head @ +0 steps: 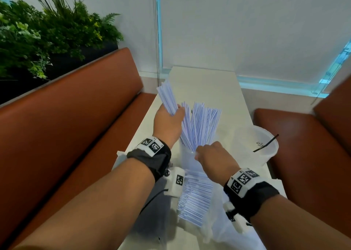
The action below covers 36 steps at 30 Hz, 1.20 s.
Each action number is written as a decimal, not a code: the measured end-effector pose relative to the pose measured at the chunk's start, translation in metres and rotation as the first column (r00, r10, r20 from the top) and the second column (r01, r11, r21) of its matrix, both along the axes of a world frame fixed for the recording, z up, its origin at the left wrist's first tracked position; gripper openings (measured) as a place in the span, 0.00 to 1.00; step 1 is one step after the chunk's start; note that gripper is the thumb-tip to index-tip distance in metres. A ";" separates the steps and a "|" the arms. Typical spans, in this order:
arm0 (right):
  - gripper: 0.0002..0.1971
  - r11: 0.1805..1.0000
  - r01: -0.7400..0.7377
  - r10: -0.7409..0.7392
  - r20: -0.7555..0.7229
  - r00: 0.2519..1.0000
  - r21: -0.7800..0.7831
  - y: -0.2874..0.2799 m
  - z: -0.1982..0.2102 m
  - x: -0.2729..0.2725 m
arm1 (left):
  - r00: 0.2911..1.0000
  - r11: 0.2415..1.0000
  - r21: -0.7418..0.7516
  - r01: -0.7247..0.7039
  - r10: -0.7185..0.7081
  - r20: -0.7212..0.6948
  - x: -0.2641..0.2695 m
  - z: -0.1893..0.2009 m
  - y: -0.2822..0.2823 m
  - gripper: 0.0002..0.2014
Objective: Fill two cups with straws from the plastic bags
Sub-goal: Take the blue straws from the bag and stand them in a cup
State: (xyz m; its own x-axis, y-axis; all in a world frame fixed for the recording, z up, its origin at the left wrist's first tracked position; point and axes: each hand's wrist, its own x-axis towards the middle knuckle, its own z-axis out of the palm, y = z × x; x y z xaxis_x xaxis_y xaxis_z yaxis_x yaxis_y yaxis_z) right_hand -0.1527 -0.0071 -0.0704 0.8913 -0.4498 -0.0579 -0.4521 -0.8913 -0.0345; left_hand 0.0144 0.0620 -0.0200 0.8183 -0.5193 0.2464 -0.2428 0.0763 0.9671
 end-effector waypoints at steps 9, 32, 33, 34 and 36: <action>0.13 0.986 -0.129 0.136 0.065 0.989 -0.106 -0.004 -0.019 0.002 | 0.930 0.847 0.466 0.255 -0.347 0.120 0.003 -0.027 -0.030 0.19; 0.11 0.994 -0.067 0.076 0.109 0.991 -0.088 -0.001 -0.016 0.001 | 0.696 0.766 0.609 0.206 -0.552 0.459 0.006 0.000 -0.046 0.37; 0.11 0.995 -0.070 0.077 0.098 0.992 -0.077 -0.002 -0.014 0.000 | 0.723 0.799 0.566 0.205 -0.513 0.462 0.005 0.005 -0.040 0.37; 0.11 0.997 -0.067 0.071 0.100 0.992 -0.048 -0.002 -0.012 -0.002 | 0.750 0.833 0.518 0.197 -0.468 0.468 0.005 0.009 -0.033 0.38; 0.13 0.998 -0.057 0.049 0.203 0.978 0.036 0.001 -0.005 -0.008 | 0.782 0.897 0.414 0.151 -0.365 0.505 0.003 0.016 -0.015 0.34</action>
